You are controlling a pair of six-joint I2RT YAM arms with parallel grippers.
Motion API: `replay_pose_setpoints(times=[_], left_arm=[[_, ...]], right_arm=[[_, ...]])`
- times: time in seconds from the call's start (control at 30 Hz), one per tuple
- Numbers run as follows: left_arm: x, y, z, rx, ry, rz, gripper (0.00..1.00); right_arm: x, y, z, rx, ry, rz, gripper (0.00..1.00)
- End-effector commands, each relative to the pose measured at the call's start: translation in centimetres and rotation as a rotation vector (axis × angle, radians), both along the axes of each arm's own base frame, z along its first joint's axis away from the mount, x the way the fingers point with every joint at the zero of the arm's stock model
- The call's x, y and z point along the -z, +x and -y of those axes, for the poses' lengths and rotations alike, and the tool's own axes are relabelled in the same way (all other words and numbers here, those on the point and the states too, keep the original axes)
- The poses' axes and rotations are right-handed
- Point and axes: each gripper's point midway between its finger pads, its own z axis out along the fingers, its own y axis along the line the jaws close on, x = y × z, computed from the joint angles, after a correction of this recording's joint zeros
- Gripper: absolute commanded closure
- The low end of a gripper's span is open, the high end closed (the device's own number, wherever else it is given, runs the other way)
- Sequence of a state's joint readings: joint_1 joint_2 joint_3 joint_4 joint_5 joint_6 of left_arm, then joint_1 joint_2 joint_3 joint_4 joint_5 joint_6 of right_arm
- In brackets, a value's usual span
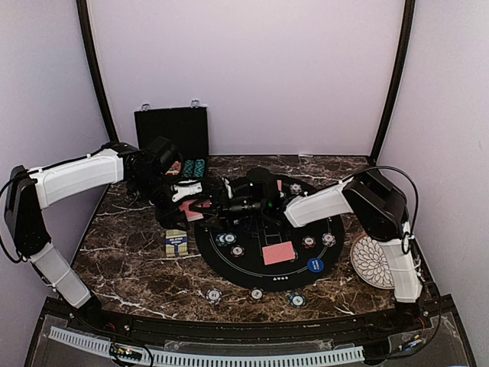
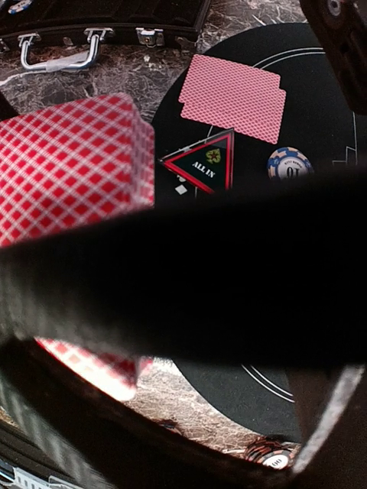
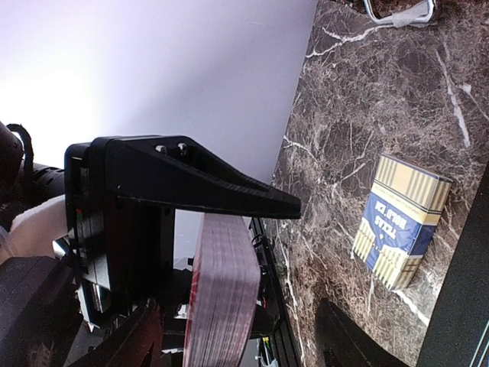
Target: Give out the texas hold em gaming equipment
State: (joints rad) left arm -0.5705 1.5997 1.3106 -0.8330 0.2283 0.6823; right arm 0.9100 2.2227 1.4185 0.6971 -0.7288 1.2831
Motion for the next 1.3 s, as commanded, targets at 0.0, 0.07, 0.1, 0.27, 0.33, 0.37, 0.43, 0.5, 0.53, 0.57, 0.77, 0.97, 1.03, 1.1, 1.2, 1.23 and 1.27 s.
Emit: replay_pose_setpoints(times=[0.0,0.07,0.1,0.27,0.33,0.37,0.43,0.5,0.53,0.57,0.77,0.97,1.03,1.1,1.2,1.23,1.27], left_arm=[[-1.2,-0.1,0.5,0.008,-0.03,0.004,1.0],[-1.2,-0.1,0.6,0.009,-0.031,0.005,1.0],[-1.3,-0.1,0.6,0.009,-0.032,0.005,1.0],[-1.3,-0.3,0.7,0.017,-0.036,0.0,1.0],[-1.1,-0.5,0.6,0.021,-0.032,-0.004,1.0],[-1.1,-0.5,0.5,0.022,-0.032,-0.003,1.0],[-1.0,-0.6,0.4,0.023,-0.03,-0.002,1.0],[-1.0,-0.6,0.3,0.025,-0.025,0.002,1.0],[-0.9,-0.6,0.3,0.025,-0.023,0.002,1.0],[-0.9,-0.6,0.2,0.024,-0.022,0.005,1.0],[-1.0,-0.5,0.1,0.024,-0.015,0.016,1.0],[-0.9,-0.4,-0.1,0.024,-0.005,0.021,1.0],[-0.9,-0.4,-0.1,0.025,-0.007,0.023,1.0],[-0.9,-0.4,-0.1,0.024,-0.005,0.025,1.0],[-0.9,-0.3,-0.2,0.025,0.0,0.028,1.0],[-0.9,-0.3,-0.2,0.025,0.0,0.028,1.0],[-0.8,-0.3,-0.2,0.025,0.001,0.027,1.0]], right_arm=[[-1.8,0.0,-1.4,-0.007,0.078,0.03,0.31],[-1.7,0.3,-1.7,-0.002,0.08,0.024,0.31],[-1.5,0.5,-1.8,0.001,0.079,0.021,0.31],[-0.4,1.4,-2.6,0.025,0.075,-0.018,0.32],[-0.1,1.7,-2.7,0.039,0.067,-0.026,0.32],[0.1,1.9,-2.8,0.045,0.059,-0.028,0.32],[0.6,2.1,-2.7,0.055,0.036,-0.033,0.33],[1.1,2.2,-2.4,0.067,0.01,-0.039,0.34],[1.5,2.4,-2.1,0.076,-0.005,-0.044,0.34],[1.9,2.4,-1.8,0.083,-0.018,-0.049,0.35],[3.2,2.3,0.0,0.097,-0.07,-0.056,0.45],[2.0,1.4,0.9,0.074,-0.064,-0.036,0.54],[1.5,1.2,1.2,0.067,-0.069,-0.023,0.56],[0.9,1.0,1.4,0.065,-0.068,-0.011,0.57],[-0.3,0.7,1.8,0.06,-0.055,0.001,0.58],[-0.9,0.6,1.9,0.058,-0.048,0.007,0.58],[-1.4,0.5,2.0,0.057,-0.042,0.01,0.58]])
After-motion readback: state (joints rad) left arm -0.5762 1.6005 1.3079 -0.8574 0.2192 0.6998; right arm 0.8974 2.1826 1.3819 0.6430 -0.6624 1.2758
